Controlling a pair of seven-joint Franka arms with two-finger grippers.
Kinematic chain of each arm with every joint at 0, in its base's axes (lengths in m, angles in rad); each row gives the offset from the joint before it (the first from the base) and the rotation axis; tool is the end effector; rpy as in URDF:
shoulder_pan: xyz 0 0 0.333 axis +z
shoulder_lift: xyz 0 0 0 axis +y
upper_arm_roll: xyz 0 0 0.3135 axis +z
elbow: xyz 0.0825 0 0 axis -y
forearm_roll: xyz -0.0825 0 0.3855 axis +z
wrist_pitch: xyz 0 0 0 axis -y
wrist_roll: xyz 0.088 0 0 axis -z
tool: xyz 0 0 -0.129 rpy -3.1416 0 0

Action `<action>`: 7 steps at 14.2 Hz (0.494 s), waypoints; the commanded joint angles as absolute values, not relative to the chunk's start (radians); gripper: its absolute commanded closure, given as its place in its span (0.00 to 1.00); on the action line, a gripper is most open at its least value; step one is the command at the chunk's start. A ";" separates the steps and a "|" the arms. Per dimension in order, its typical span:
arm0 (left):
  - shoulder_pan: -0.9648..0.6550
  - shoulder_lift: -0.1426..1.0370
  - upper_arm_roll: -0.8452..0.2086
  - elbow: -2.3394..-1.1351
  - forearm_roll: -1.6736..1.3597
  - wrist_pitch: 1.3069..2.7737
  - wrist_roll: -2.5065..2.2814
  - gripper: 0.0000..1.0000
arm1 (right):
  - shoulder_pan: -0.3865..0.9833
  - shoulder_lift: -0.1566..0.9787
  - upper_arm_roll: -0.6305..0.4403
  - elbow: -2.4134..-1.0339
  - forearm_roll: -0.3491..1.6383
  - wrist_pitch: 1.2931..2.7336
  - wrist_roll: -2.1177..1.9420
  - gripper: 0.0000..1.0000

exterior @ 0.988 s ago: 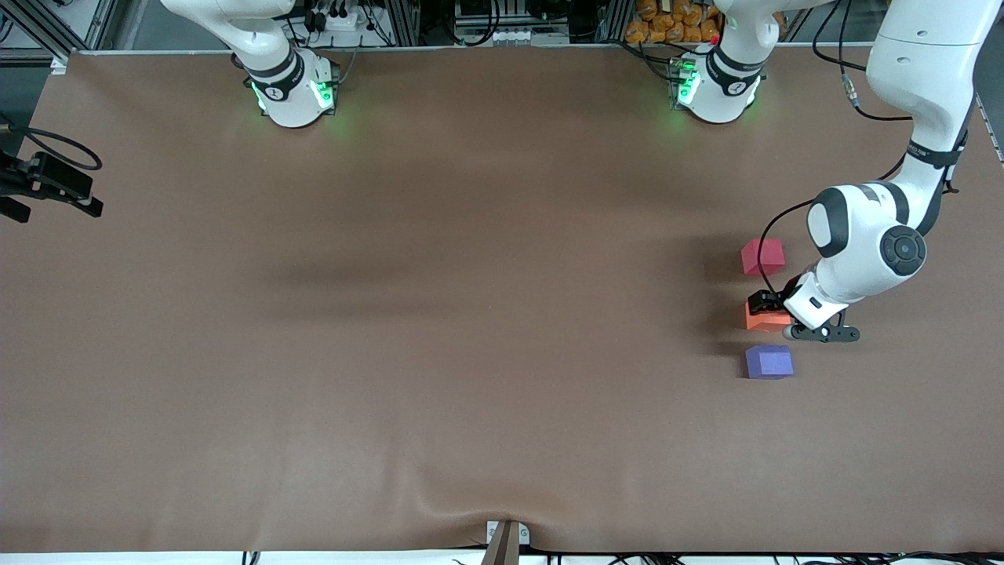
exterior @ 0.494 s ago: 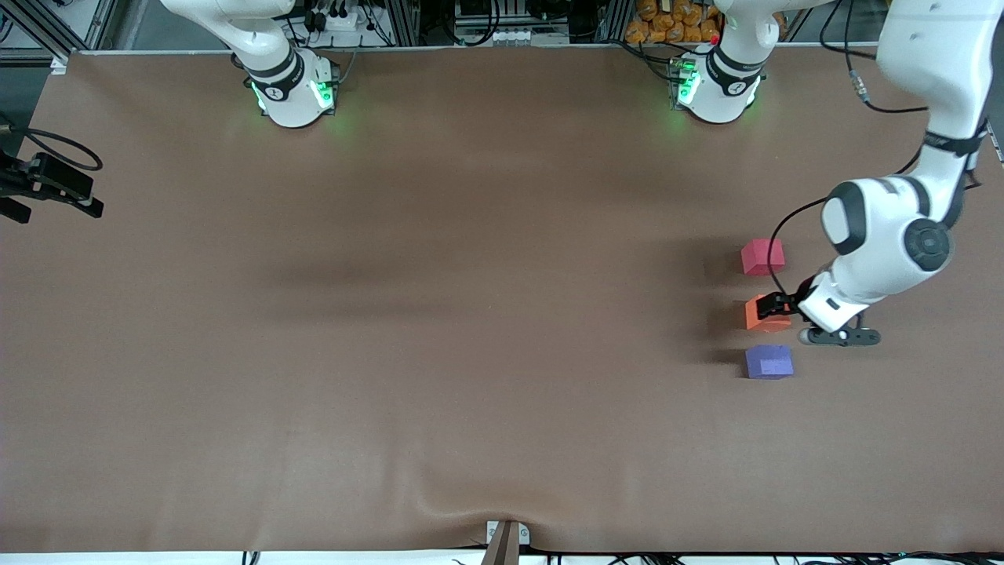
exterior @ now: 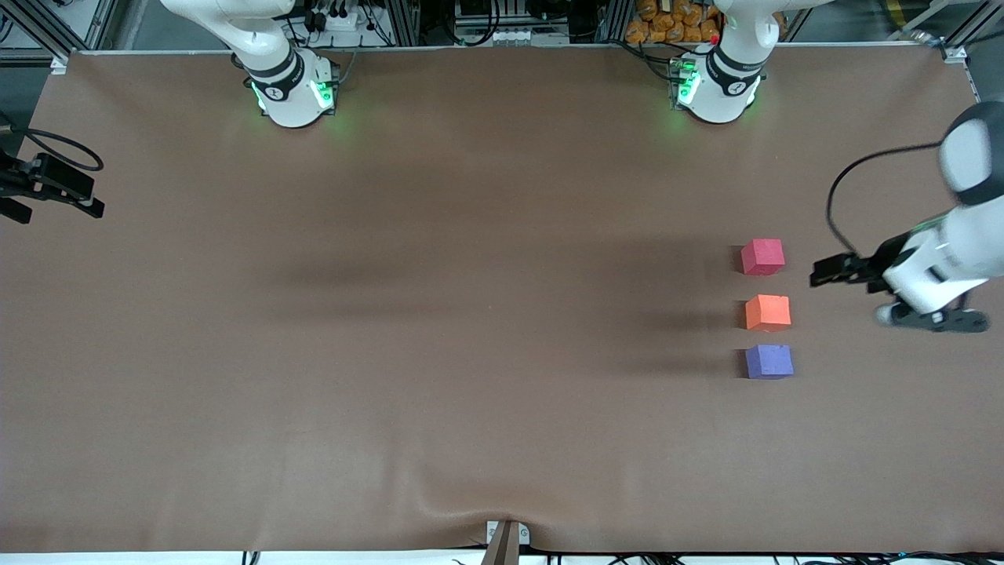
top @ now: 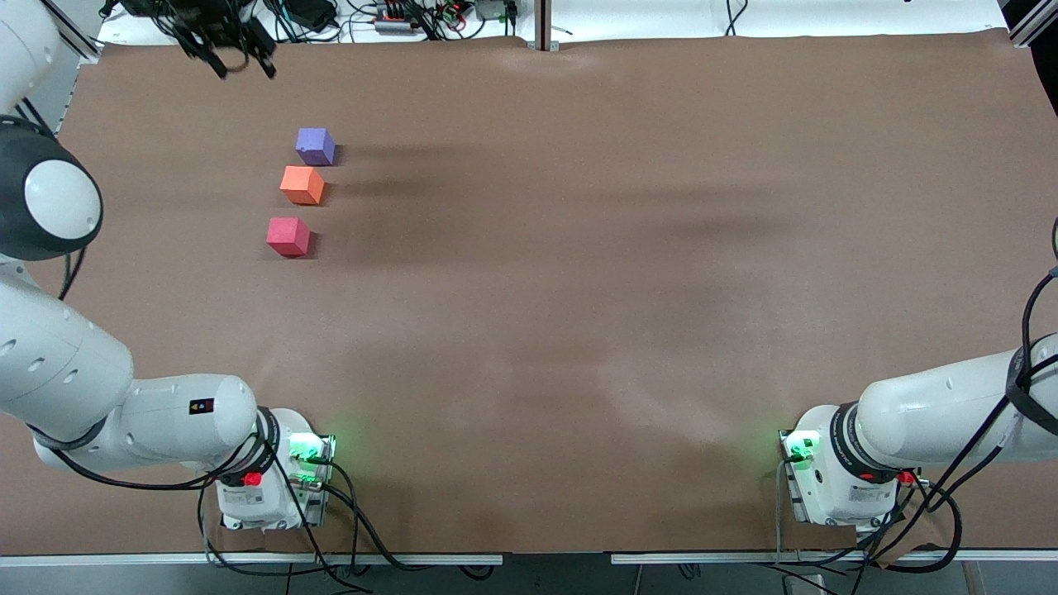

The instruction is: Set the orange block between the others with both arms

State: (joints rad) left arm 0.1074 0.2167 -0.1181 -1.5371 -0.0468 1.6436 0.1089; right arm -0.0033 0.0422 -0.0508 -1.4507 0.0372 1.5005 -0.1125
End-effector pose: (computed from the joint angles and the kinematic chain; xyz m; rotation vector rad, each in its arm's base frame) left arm 0.6151 -0.0065 0.4956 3.0554 -0.1717 -0.1610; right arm 0.5620 -0.0248 0.6268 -3.1059 -0.0951 -0.0164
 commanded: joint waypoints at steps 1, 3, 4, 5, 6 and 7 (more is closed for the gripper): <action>0.117 0.245 -0.129 -1.399 0.000 1.507 0.097 0.00 | 0.005 0.044 -0.055 -1.447 0.041 1.503 -0.123 0.00; 0.117 0.151 -0.150 -1.423 0.021 1.496 0.056 0.00 | 0.005 0.044 -0.055 -1.447 0.041 1.503 -0.123 0.00; 0.127 0.115 -0.158 -1.455 0.011 1.496 0.034 0.00 | 0.005 0.044 -0.054 -1.447 0.041 1.503 -0.123 0.00; 0.129 0.092 -0.160 -1.468 -0.001 1.496 0.035 0.00 | 0.005 0.044 -0.055 -1.447 0.041 1.503 -0.123 0.00; 0.120 0.068 -0.160 -1.483 -0.008 1.496 0.032 0.00 | 0.005 0.044 -0.054 -1.447 0.041 1.503 -0.123 0.00; 0.109 0.040 -0.152 -1.515 -0.009 1.500 0.029 0.00 | 0.005 0.044 -0.054 -1.447 0.041 1.503 -0.123 0.00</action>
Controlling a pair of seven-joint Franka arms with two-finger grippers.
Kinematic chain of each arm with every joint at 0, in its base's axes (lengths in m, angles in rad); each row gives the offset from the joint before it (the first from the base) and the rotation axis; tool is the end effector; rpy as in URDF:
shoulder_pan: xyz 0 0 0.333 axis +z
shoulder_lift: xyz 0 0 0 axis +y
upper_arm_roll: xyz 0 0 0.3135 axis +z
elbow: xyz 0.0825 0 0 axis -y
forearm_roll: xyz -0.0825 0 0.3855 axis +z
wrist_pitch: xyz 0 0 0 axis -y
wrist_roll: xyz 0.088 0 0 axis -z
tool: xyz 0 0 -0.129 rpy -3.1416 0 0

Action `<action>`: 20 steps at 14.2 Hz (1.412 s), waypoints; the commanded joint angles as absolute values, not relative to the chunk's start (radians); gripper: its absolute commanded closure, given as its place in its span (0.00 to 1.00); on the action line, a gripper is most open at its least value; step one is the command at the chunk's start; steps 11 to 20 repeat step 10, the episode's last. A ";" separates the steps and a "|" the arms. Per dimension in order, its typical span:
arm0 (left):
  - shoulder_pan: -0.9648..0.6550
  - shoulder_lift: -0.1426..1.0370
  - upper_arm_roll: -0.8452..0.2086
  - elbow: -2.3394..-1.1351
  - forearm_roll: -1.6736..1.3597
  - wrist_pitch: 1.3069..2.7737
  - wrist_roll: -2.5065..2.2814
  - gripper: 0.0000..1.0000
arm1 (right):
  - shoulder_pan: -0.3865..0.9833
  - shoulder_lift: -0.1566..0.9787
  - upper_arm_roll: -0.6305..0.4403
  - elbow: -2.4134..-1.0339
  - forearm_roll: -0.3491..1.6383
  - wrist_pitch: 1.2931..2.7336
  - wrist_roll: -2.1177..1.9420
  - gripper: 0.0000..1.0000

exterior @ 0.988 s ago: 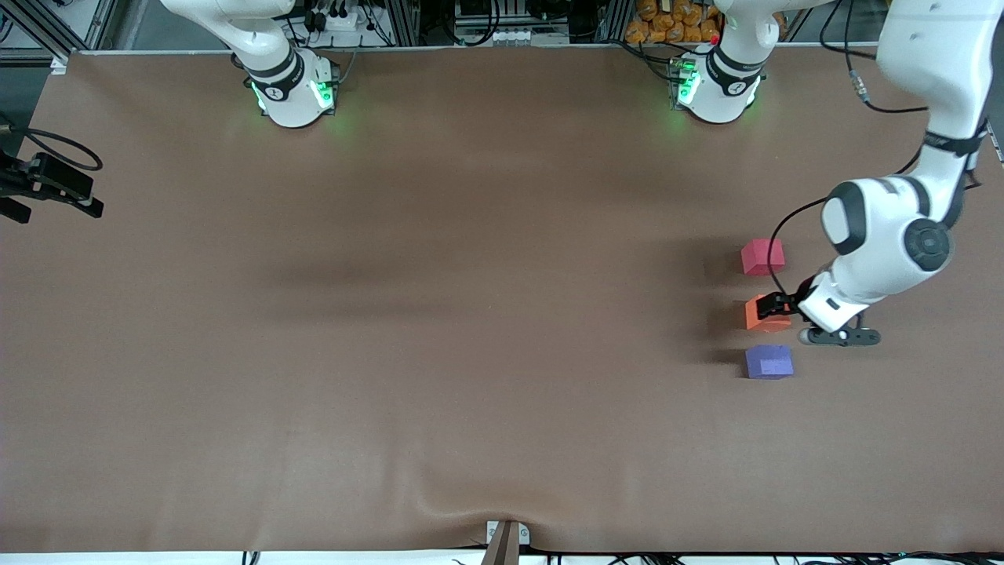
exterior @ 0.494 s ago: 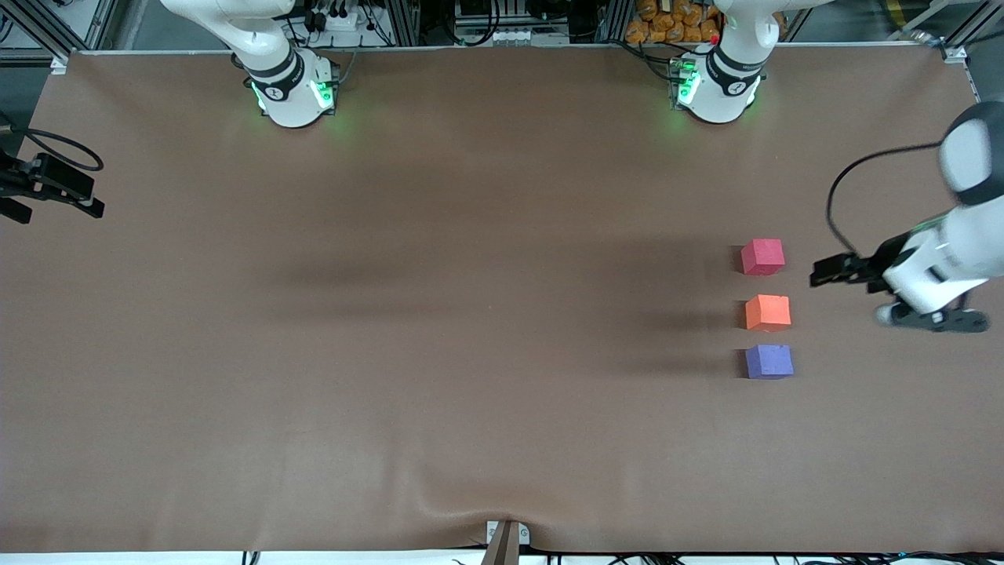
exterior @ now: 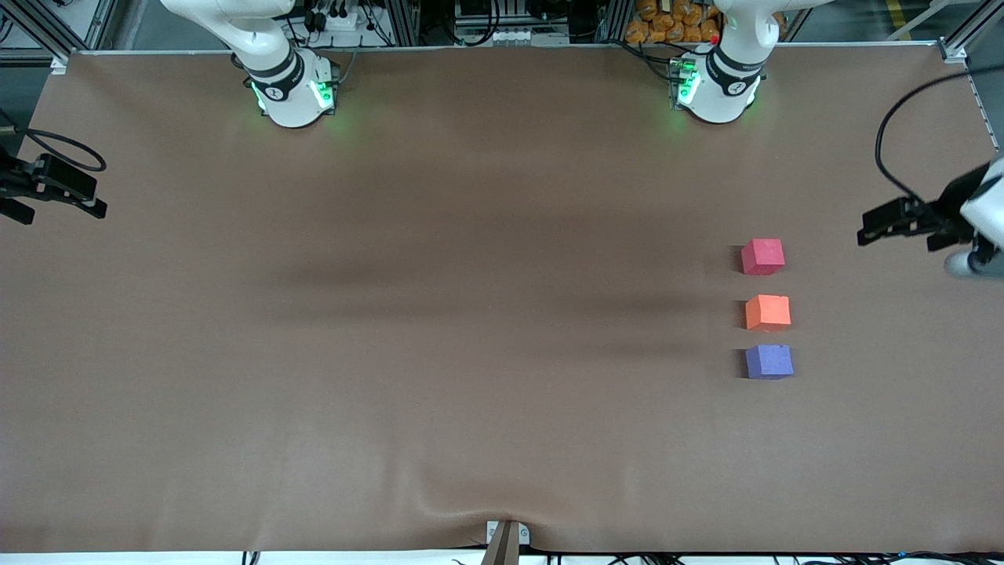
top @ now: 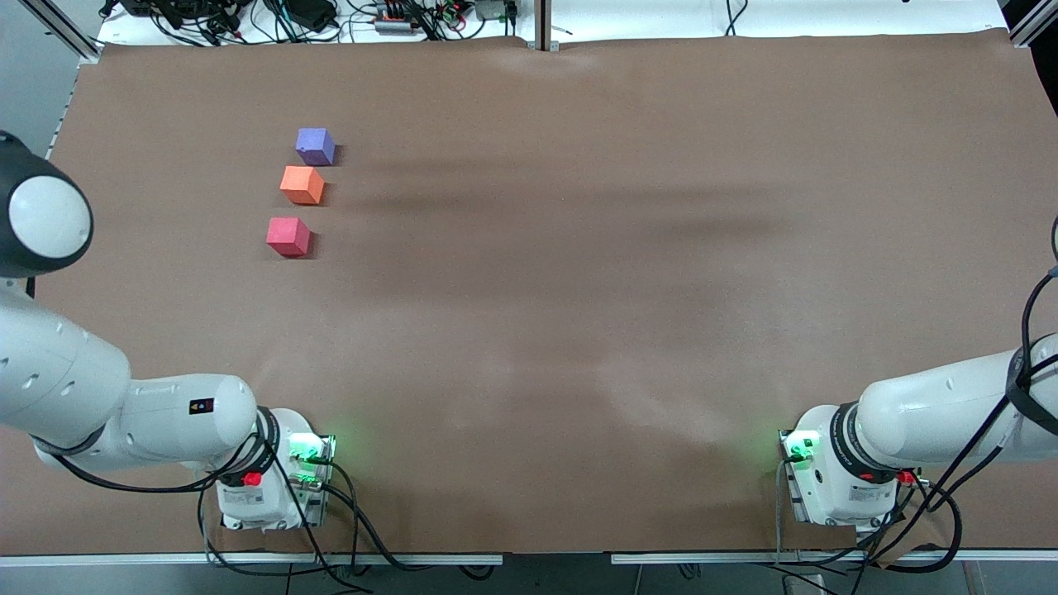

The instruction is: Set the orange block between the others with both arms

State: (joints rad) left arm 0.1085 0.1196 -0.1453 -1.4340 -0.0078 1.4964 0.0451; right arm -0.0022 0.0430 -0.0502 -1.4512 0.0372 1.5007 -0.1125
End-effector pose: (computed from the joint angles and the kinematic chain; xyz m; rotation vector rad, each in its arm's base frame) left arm 0.5832 -0.0175 0.5904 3.1124 -0.1272 -0.0870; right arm 0.5623 -0.0238 0.6261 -3.1057 -0.0977 -0.0146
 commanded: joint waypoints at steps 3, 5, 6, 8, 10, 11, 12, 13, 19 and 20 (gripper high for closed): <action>-0.003 -0.073 -0.048 -1.662 -0.009 1.543 0.028 0.00 | 0.005 0.044 -0.054 -1.448 0.041 1.503 -0.123 0.00; -0.008 -0.068 -0.031 -1.651 -0.005 1.539 0.050 0.00 | 0.005 0.044 -0.054 -1.448 0.041 1.503 -0.123 0.00; -0.008 -0.057 -0.022 -1.632 0.001 1.539 0.055 0.00 | 0.005 0.044 -0.054 -1.448 0.041 1.503 -0.123 0.00; -0.006 -0.055 -0.017 -1.629 0.000 1.537 0.066 0.00 | 0.005 0.044 -0.054 -1.447 0.041 1.503 -0.123 0.00; -0.006 -0.060 -0.017 -1.628 0.002 1.528 0.064 0.00 | 0.005 0.044 -0.055 -1.448 0.041 1.503 -0.123 0.00; -0.006 -0.060 -0.017 -1.628 0.002 1.528 0.064 0.00 | 0.005 0.044 -0.055 -1.448 0.041 1.503 -0.123 0.00; -0.006 -0.060 -0.017 -1.628 0.002 1.528 0.064 0.00 | 0.005 0.044 -0.055 -1.448 0.041 1.503 -0.123 0.00; -0.006 -0.060 -0.017 -1.628 0.002 1.528 0.064 0.00 | 0.005 0.044 -0.055 -1.448 0.041 1.503 -0.123 0.00; -0.006 -0.060 -0.017 -1.628 0.002 1.528 0.064 0.00 | 0.005 0.044 -0.055 -1.448 0.041 1.503 -0.123 0.00; -0.006 -0.060 -0.017 -1.628 0.002 1.528 0.064 0.00 | 0.005 0.044 -0.055 -1.448 0.041 1.503 -0.123 0.00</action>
